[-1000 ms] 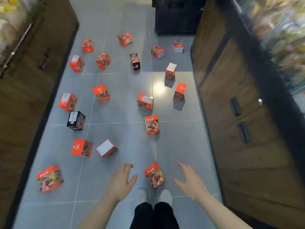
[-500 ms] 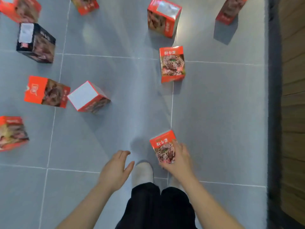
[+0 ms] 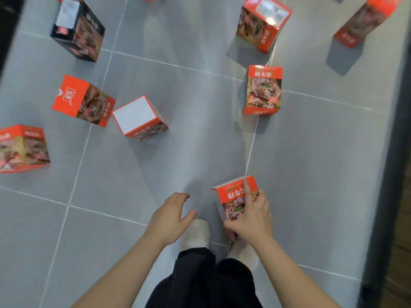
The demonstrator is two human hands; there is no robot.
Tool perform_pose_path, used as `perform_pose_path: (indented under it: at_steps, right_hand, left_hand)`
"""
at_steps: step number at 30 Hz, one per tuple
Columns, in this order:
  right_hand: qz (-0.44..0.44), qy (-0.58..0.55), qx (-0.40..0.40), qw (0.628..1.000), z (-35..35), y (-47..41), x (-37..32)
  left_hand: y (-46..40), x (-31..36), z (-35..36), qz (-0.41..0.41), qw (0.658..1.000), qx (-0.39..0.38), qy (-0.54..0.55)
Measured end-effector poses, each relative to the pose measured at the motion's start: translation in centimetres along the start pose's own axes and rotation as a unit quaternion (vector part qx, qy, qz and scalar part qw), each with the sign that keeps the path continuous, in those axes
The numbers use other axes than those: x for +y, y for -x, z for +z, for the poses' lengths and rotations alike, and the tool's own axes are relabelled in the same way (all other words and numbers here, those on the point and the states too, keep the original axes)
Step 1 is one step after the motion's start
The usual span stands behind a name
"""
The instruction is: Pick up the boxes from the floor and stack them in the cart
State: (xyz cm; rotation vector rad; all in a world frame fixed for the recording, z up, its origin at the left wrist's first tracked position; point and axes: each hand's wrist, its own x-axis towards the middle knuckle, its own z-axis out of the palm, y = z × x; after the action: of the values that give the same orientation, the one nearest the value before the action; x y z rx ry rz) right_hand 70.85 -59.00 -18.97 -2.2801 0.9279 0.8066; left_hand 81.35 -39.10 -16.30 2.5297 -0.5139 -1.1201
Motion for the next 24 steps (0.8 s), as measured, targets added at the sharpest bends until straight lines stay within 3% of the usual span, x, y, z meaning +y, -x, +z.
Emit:
perform_pose_path:
  at_steps: [5,7,10,14,16,18,21,24]
  right_hand:
    - [-0.09,-0.054,-0.004,0.994,-9.6,6.1,-5.0]
    - [-0.129,-0.08,0.003,0.988,-13.0,8.2,-7.2]
    - [-0.177,-0.091,0.018,0.98,-17.4,9.7,-9.8]
    - [-0.232,-0.136,0.0,0.963,-20.9,10.3,-12.6]
    - [-0.246,-0.159,-0.031,0.956,-22.3,9.9,-13.5]
    - [-0.276,-0.103,-0.033,0.955,-24.0,8.8,-14.1]
    - [-0.34,0.024,-0.01,0.94,-26.3,7.3,-16.5]
    - [-0.393,0.11,-0.086,0.909,-26.2,7.1,-20.2]
  left_hand:
    - [4.7,6.9,-7.4,-0.024,0.997,-0.027,0.067]
    - [6.2,9.3,-10.3,-0.038,0.988,-0.039,0.142]
    - [7.5,11.9,-14.3,-0.062,0.946,-0.04,0.316]
    - [7.5,13.9,-17.6,-0.06,0.904,0.028,0.422]
    - [7.5,13.9,-19.2,-0.067,0.896,0.086,0.431]
    - [7.8,13.0,-20.7,-0.064,0.902,0.12,0.409]
    - [8.4,11.2,-22.2,-0.038,0.928,0.128,0.349]
    - [9.2,9.9,-22.6,0.005,0.952,0.112,0.285]
